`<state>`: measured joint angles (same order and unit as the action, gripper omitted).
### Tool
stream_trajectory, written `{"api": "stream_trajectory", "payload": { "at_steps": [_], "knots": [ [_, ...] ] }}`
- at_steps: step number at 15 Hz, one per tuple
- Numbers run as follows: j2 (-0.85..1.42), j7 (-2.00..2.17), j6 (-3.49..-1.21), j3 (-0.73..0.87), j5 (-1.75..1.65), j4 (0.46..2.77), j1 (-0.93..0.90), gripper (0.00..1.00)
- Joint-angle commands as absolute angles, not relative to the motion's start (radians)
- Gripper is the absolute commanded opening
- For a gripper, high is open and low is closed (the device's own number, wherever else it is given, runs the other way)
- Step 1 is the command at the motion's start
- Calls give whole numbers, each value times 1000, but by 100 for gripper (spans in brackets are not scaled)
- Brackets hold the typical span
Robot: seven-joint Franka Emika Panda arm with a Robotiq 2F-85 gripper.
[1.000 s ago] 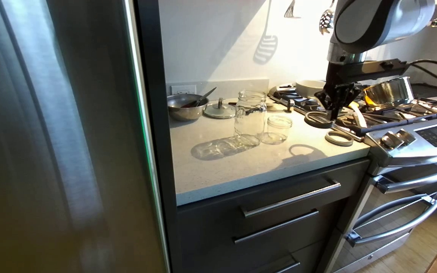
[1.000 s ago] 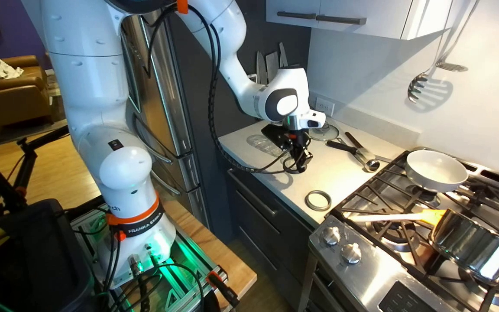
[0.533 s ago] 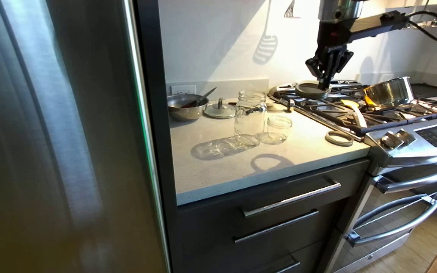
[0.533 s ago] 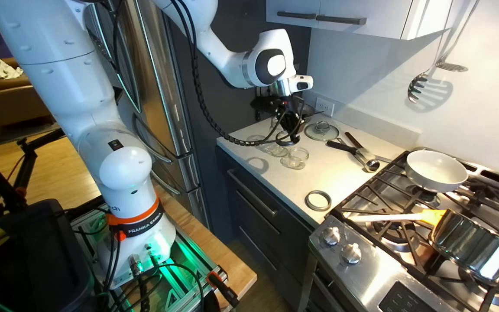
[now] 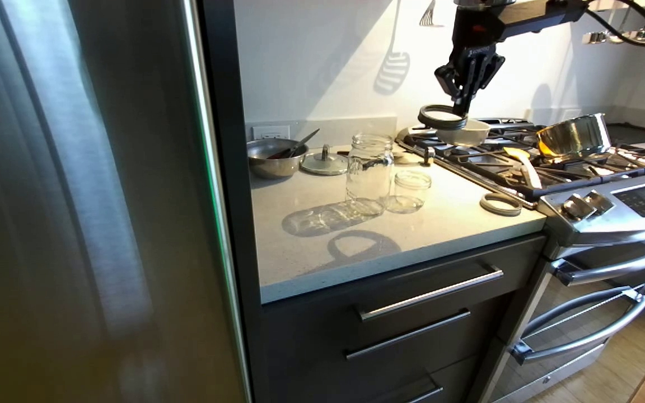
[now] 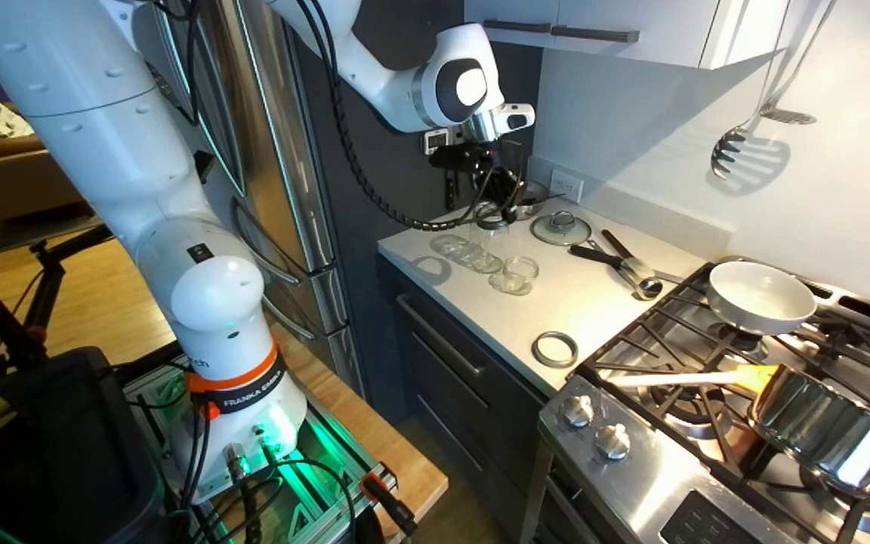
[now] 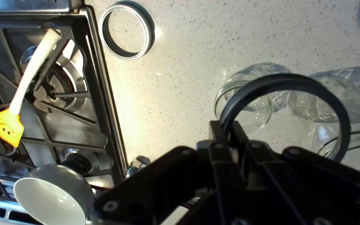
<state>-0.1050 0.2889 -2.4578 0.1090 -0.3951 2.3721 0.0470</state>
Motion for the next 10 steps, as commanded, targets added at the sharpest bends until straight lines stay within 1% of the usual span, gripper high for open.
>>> {"api": "stream_trajectory", "payload": {
  "at_steps": [1,2,3,10],
  "knots": [
    [-105,284,-2456,86,-390,2371,72,9],
    [-105,284,-2456,86,-390,2371,72,9],
    [-105,284,-2456,86,-390,2371,72,2],
    [12,167,-2417,63,-271,2245,48,2]
  ]
}}
